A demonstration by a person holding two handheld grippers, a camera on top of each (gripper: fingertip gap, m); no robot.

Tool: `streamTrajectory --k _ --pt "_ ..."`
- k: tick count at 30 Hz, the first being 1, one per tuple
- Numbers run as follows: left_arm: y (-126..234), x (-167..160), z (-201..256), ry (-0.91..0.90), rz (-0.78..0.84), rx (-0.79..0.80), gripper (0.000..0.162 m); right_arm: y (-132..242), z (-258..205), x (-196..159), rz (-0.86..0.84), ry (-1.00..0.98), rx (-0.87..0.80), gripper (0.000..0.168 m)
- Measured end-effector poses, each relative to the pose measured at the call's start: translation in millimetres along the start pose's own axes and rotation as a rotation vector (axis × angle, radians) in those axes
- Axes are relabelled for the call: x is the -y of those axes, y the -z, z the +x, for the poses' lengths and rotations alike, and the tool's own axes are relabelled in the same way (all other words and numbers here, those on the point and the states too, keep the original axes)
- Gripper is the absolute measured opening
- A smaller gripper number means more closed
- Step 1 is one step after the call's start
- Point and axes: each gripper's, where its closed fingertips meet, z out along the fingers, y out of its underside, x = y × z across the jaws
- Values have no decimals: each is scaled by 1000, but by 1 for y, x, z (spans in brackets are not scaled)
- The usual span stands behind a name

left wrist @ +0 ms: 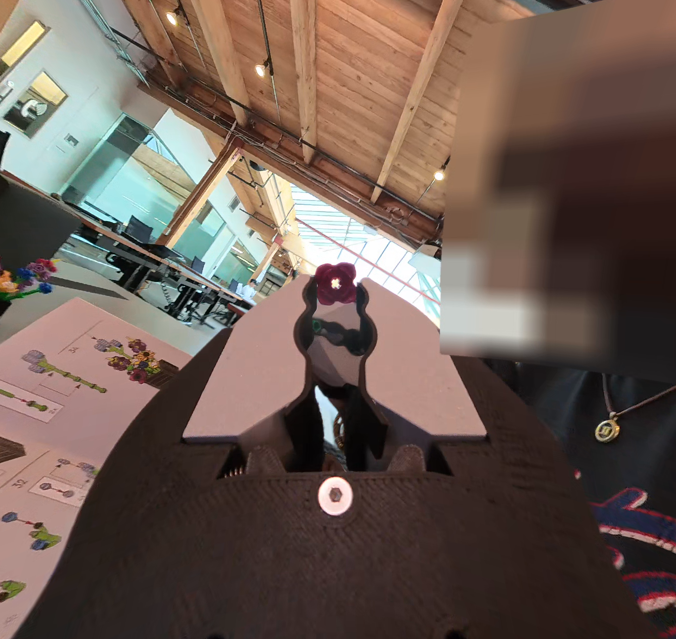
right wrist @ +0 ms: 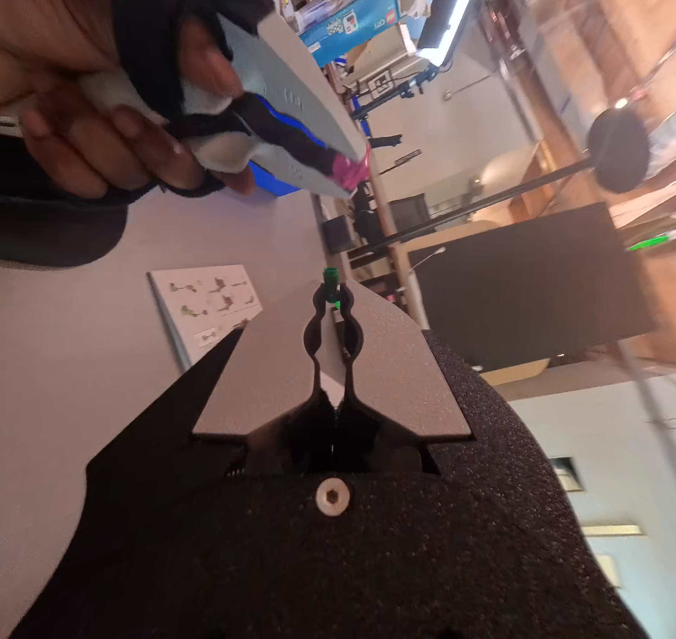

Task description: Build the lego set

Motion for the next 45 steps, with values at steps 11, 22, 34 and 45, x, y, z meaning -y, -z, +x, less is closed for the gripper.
streamTrajectory --k 11,22,34,45 --pt "-9 -17 4 -268 -189 60 21 -9 8 22 7 151 -68 7" --pt "-8 -19 -3 -273 -193 88 21 -7 12 21 -57 225 -94 6" --pt "-10 -28 -17 -386 -287 293 21 -9 8 6 -152 360 -83 6" --pt "-12 -26 -16 -369 -218 266 20 -9 7 7 -121 167 -65 6"
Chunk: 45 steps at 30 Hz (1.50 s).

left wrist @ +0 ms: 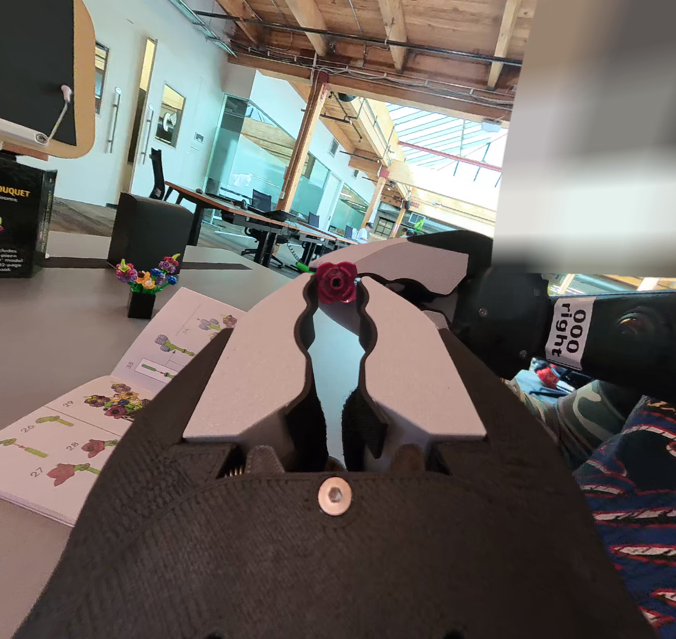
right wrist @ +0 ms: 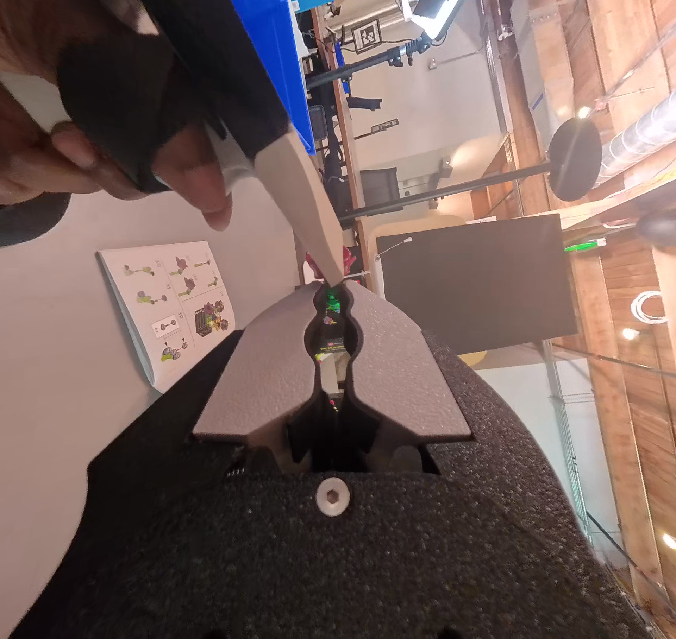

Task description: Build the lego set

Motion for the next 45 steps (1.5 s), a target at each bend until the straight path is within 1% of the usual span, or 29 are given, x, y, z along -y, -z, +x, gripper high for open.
streamTrajectory --k 3,7,11,16,19,21,23,24,26,28,29,30,31,32,34,35,36,37,38,39,41,45 --pt "-1 -3 -2 0 -41 11 20 -1 -2 -3 -15 51 -10 6" --pt "-1 -6 -3 -5 -62 27 21 -1 -5 -3 -6 21 15 5" --pt "-1 -11 -6 -7 -101 49 21 -3 -10 -6 -30 54 37 5" --pt "0 -11 -7 26 -86 22 21 -4 -11 -5 5 -9 57 5" --pt "2 -6 -8 44 -39 4 20 -8 -8 -3 29 -64 59 7" --pt "3 3 -7 106 20 -44 20 -8 2 4 82 -70 12 8" --pt "4 13 -2 150 83 -90 20 -7 9 6 120 -120 -10 16" --pt "5 18 0 165 115 -110 20 -7 13 2 117 -146 -23 22" --pt "7 26 3 206 167 -143 20 -5 20 -6 129 -212 -46 26" --pt "10 32 3 250 218 -165 20 -1 25 -10 184 -350 -47 28" --pt "12 35 3 269 248 -174 20 3 28 -12 227 -466 -41 28" --pt "15 38 2 285 279 -183 21 6 31 -14 281 -627 -27 28" --pt "17 40 1 291 309 -193 20 10 32 -15 356 -834 13 27" --pt "19 42 2 288 335 -203 21 14 33 -13 457 -1086 85 25" --pt "20 41 4 268 353 -219 20 23 39 -5 731 -1648 302 20" --pt "19 39 6 247 348 -222 20 26 40 -3 856 -1876 418 18" --pt "18 36 7 223 337 -221 20 25 36 -2 918 -2038 512 19" --pt "16 33 9 194 325 -221 20 22 29 1 939 -2126 586 22" --pt "15 31 11 162 312 -219 20 19 22 6 929 -2166 633 24" --pt "14 28 13 124 296 -213 20 17 18 10 923 -2178 652 24" --pt "12 23 16 42 256 -196 20 17 17 15 937 -2177 658 18" --pt "10 18 19 -67 214 -175 20 19 16 22 929 -2141 688 15"
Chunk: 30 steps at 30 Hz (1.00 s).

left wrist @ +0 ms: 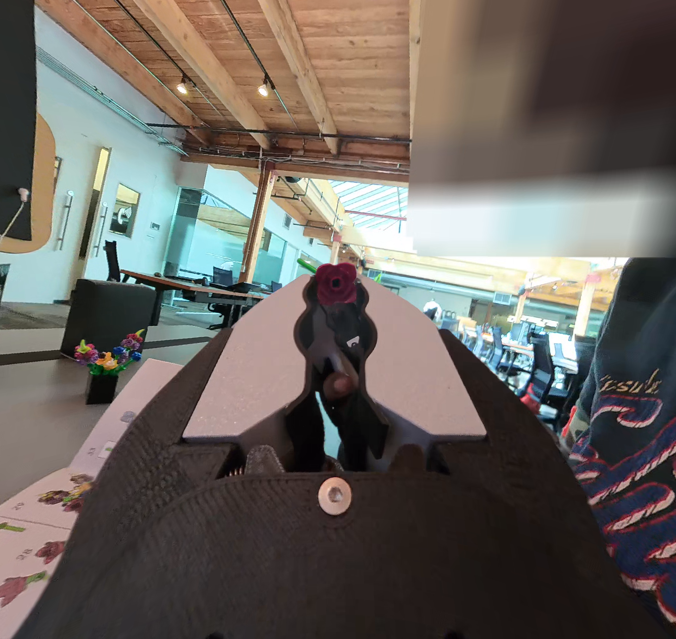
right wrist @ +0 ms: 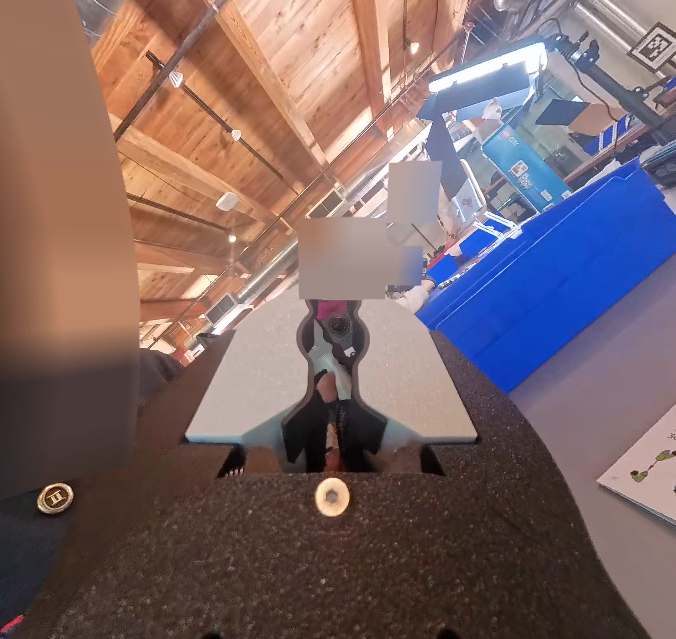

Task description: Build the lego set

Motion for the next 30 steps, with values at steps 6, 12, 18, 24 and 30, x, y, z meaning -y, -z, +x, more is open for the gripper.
streamTrajectory --k 6,12,18,24,30 --pt "-1 -5 3 -74 -43 -14 20 0 -6 -4 -24 59 28 6" --pt "-1 -11 13 -157 -121 -46 19 0 -16 -11 -78 206 25 6" --pt "1 -12 15 -183 -164 -78 20 2 -17 -13 -136 316 -3 6" --pt "2 -21 23 -391 -431 -126 20 13 -24 -18 -158 369 43 6" --pt "5 -29 28 -447 -558 -160 19 20 -25 -25 -160 333 58 6"
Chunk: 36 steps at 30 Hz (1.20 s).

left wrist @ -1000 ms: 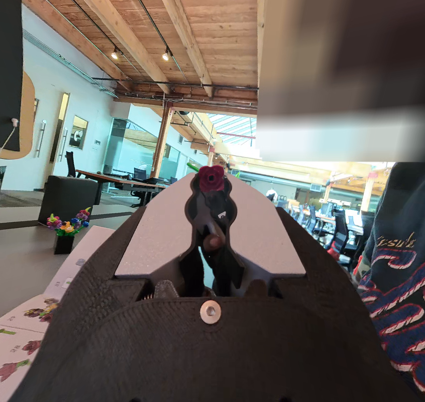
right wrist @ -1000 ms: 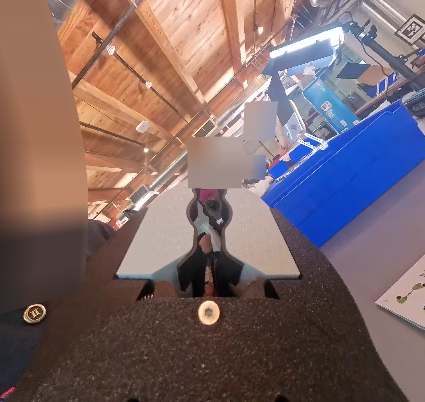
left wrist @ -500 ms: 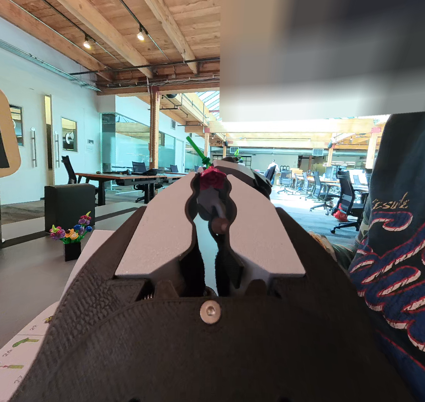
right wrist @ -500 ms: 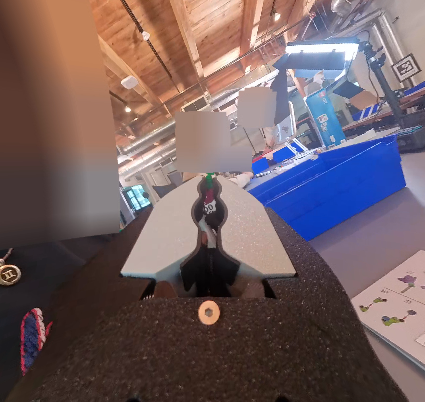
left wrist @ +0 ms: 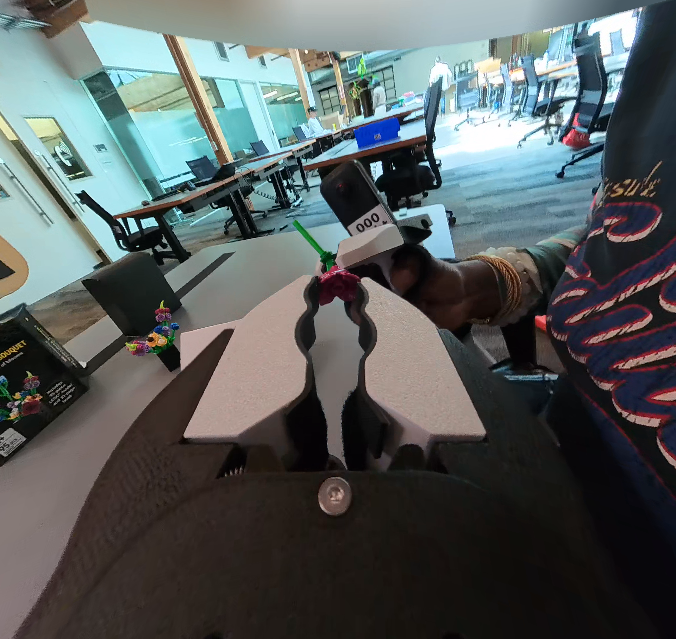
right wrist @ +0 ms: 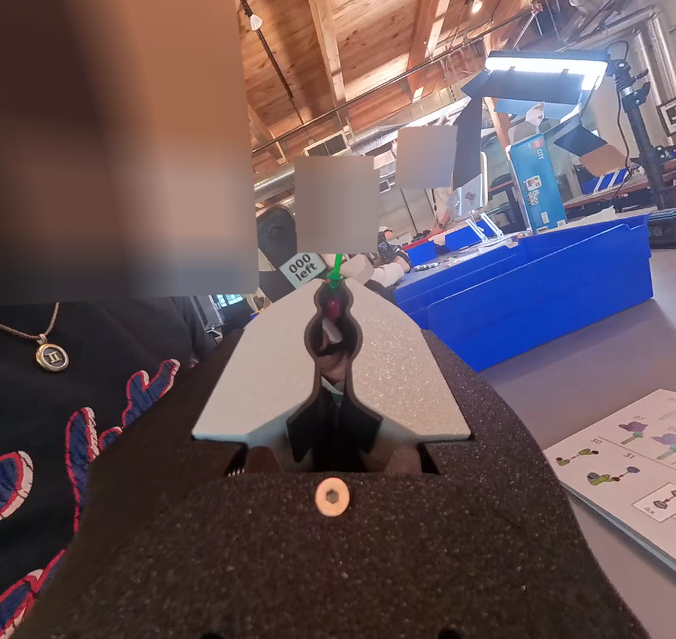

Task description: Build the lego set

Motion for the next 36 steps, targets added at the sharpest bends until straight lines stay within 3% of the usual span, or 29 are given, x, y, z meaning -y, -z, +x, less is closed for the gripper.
streamTrajectory --k 7,14,16,19,24,31,36 --pt "0 -8 5 -54 -119 -43 19 4 0 -8 -60 10 -17 6" --pt "-4 -11 1 -7 -101 -3 20 7 7 -5 -37 16 -71 6" --pt "-11 -9 -9 37 -65 47 21 9 16 7 93 -104 -62 6" --pt "-13 -4 -25 7 -45 121 32 20 33 27 353 -448 -15 6" --pt "-21 -3 -33 -29 -76 142 33 25 39 33 476 -689 53 6" --pt "-30 2 -31 64 -26 144 26 21 35 29 417 -663 36 6" --pt "-28 -3 -29 156 14 170 22 16 35 19 310 -528 -59 6"
